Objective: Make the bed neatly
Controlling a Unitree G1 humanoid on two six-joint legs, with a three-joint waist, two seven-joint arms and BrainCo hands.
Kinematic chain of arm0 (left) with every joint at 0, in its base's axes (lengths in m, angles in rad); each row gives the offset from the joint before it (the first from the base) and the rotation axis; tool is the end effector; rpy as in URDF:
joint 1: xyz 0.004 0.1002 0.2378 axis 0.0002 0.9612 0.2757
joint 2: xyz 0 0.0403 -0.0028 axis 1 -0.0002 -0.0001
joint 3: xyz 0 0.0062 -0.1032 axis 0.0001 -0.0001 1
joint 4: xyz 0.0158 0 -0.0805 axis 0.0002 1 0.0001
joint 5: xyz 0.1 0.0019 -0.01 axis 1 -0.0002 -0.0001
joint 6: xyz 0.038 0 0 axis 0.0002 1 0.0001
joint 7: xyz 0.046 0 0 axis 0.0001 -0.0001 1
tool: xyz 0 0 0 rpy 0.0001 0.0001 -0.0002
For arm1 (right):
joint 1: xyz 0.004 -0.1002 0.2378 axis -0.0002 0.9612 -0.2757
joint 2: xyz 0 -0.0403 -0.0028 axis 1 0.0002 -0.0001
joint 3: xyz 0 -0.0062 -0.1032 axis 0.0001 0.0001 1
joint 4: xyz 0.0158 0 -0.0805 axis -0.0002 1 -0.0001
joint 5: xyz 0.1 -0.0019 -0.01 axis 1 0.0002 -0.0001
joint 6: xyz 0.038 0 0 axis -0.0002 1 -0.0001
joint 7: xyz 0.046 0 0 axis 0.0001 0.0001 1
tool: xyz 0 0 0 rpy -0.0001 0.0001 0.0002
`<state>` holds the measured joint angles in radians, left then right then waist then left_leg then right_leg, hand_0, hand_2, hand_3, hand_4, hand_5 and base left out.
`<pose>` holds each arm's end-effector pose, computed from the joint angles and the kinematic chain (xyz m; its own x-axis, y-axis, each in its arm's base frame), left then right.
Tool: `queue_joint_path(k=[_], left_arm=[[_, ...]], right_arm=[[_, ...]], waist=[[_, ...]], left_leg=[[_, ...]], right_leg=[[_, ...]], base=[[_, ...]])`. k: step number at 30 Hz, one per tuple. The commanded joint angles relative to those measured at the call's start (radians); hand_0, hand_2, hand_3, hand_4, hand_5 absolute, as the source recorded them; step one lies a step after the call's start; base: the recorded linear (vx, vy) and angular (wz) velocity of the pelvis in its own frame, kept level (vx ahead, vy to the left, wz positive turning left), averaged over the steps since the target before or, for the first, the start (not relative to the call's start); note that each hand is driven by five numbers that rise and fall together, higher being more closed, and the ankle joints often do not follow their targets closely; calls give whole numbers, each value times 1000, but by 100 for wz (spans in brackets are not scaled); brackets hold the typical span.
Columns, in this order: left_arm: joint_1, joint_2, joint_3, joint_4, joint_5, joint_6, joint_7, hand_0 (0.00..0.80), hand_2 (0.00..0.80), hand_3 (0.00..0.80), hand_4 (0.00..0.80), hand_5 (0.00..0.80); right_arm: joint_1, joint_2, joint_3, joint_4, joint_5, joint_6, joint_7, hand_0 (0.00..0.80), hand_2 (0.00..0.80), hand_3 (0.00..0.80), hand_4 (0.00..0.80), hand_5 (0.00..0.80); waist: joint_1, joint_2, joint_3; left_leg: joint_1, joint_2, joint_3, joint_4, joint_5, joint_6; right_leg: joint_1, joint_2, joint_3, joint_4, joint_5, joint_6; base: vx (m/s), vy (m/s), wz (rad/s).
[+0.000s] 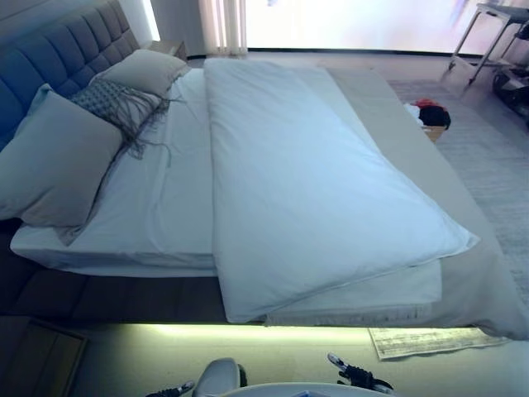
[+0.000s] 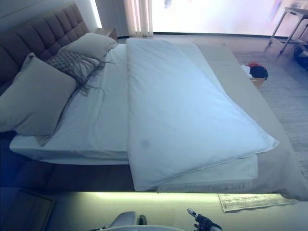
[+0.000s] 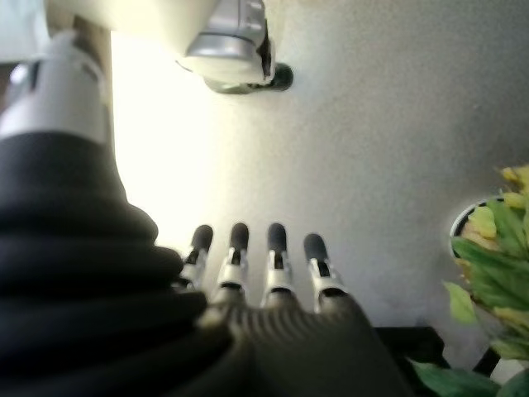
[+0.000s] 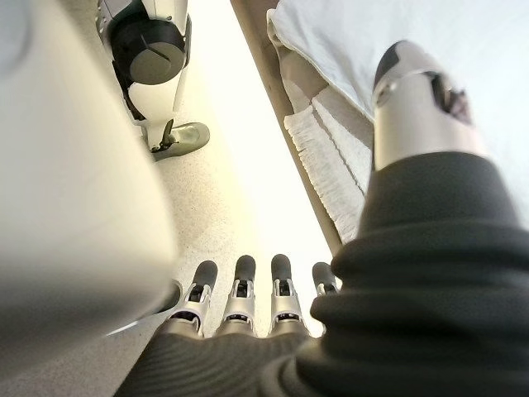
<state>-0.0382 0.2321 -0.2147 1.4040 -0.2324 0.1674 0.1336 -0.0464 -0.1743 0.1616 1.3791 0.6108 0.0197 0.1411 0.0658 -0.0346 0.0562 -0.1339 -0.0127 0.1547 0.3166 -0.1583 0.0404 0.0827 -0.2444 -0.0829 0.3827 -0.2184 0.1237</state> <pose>0.0469 0.2248 -0.1212 0.0318 0.3215 -0.9464 -0.0155 0.9469 0.3212 0.0615 -0.2045 -0.1234 0.2716 -0.0004 -0.9624 0.3794 0.9191 0.1067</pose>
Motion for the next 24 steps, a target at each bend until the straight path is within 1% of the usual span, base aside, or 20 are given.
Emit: queue_joint_path(k=[1, 2, 3, 4, 5, 6, 7, 8, 9, 10, 12, 13, 15, 17, 20, 24], left_arm=[[-13, 21, -14, 26, 56, 6, 1, 0, 0, 0, 0, 0], [-24, 28, -16, 25, 43, 6, -1, 0, 0, 0, 0, 0], [-39, 32, -22, 23, 37, 3, 2, 0, 0, 0, 0, 0], [-56, 34, -28, 19, 29, 1, 6, 0, 0, 0, 0, 0], [-73, 39, -32, 12, 18, -10, 9, 0, 0, 0, 0, 0], [-96, 45, -34, 4, -7, -14, 12, 0, 0, 0, 0, 0], [-118, 51, -38, -7, -36, -18, 14, 0, 0, 0, 0, 0], [-139, 53, -39, -13, -62, -18, 18, 0, 0, 0, 0, 0], [-150, 47, -44, -27, -99, -7, 33, 0, 0, 0, 0, 0], [-150, 39, -54, -31, -116, -5, 44, 0, 0, 0, 0, 0], [-134, 26, -50, -28, -92, -8, 35, 0, 0, 0, 0, 0], [-125, 20, -53, -24, -77, -12, 31, 0, 0, 0, 0, 0], [-114, 7, -60, -17, -66, -17, 30, 0, 0, 0, 0, 0], [-115, 0, -69, -11, -64, -21, 31, 0, 0, 0, 0, 0], [-123, -13, -81, -4, -71, -36, 25, 0, 0, 0, 0, 0], [-121, -11, -79, 3, -63, -52, 21, 0, 0, 0, 0, 0]], right_arm=[[-20, -30, -28, -18, 31, -8, 10, 0, 0, 0, 0, 0], [-30, -35, -23, -18, 36, -8, 13, 0, 0, 0, 0, 0], [-42, -38, -18, -14, 52, -16, 14, 0, 0, 0, 0, 0], [-61, -43, -14, -11, 67, -24, 15, 0, 0, 0, 0, 0], [-84, -46, -9, -14, 83, -34, 12, 0, 0, 0, 0, 0], [-116, -46, -6, -17, 93, -40, 4, 0, 0, 0, 0, 0], [-144, -46, -3, -24, 101, -46, -6, 0, 0, 0, 0, 0], [-164, -48, 4, -31, 105, -50, -22, 0, 0, 0, 0, 0], [-179, -50, 5, -39, 104, -41, -50, 0, 0, 0, 0, 0], [-176, -50, 4, -52, 101, -35, -77, 0, 0, 0, 0, 0], [-165, -56, -2, -64, 146, -46, -107, 0, 0, 0, 0, 0], [-160, -58, -13, -71, 180, -49, -111, 0, 0, 0, 0, 0], [-160, -56, -34, -81, 269, -56, -102, 0, 0, 0, 0, 0], [-171, -56, -59, -89, 361, -48, -64, 0, 0, 0, 0, 0], [-191, -67, -87, -96, 450, -45, -47, 0, 0, 0, 0, 0], [-206, -78, -109, -90, 533, -42, -17, 0, 0, 0, 0, 0]], waist=[[-13, 22, 41], [-20, 33, 55], [-24, 40, 70], [-31, 41, 89], [-37, 41, 118], [-46, 35, 148], [-55, 35, 175], [-62, 23, 190], [-75, 14, 200], [-80, 13, 205], [-80, 6, 216], [-80, 4, 217], [-83, 9, 220], [-92, 17, 221], [-100, 34, 223], [-103, 48, 223]], left_leg=[[-20, 65, -15, -174, 198, -12], [-1, 79, -10, -194, 204, -23], [3, 82, -9, -204, 204, -29], [8, 75, -11, -209, 199, -34], [-1, 69, -14, -200, 191, -38], [-14, 62, -14, -183, 172, -38], [-42, 65, -13, -151, 151, -35], [-73, 65, -3, -103, 123, -28], [-106, 65, -12, -42, 102, -26], [-127, 75, -22, -7, 92, -27], [-138, 91, -33, 42, 71, -41], [-135, 93, -41, 42, 74, -46], [-118, 94, -54, 26, 75, -49], [-108, 92, -60, 6, 80, -54], [-97, 87, -68, -10, 80, -68], [-86, 80, -73, -16, 73, -72]], right_leg=[[-51, -3, -26, -3, 283, -18], [-94, 18, -43, -56, 246, -35], [-132, 44, -52, -125, 221, -49], [-183, 59, -63, -179, 243, -49], [-240, 62, -66, -206, 274, -44], [-315, 56, -63, -223, 323, -34], [-387, 50, -49, -205, 346, -29], [-410, 41, -42, -215, 349, -22], [-417, 48, -11, -206, 339, -20], [-419, 58, -1, -166, 309, -25], [-405, 55, -34, -135, 276, -37], [-398, 50, -43, -136, 277, -39], [-394, 55, -43, -135, 271, -39], [-409, 55, -44, -130, 269, -41], [-427, 49, -50, -110, 263, -44], [-445, 37, -46, -91, 261, -44]], base=[[137, -30, -14], [62, -122, -12], [-18, -185, -2], [-126, -198, -7], [-202, -226, -12], [-240, -237, -13], [-218, -253, -7], [-147, -220, 9], [-50, -202, 31], [36, -182, 72], [115, -163, 86], [140, -119, 49], [85, -46, 8], [12, 14, -5], [-7, 68, -1], [19, 75, 2]])
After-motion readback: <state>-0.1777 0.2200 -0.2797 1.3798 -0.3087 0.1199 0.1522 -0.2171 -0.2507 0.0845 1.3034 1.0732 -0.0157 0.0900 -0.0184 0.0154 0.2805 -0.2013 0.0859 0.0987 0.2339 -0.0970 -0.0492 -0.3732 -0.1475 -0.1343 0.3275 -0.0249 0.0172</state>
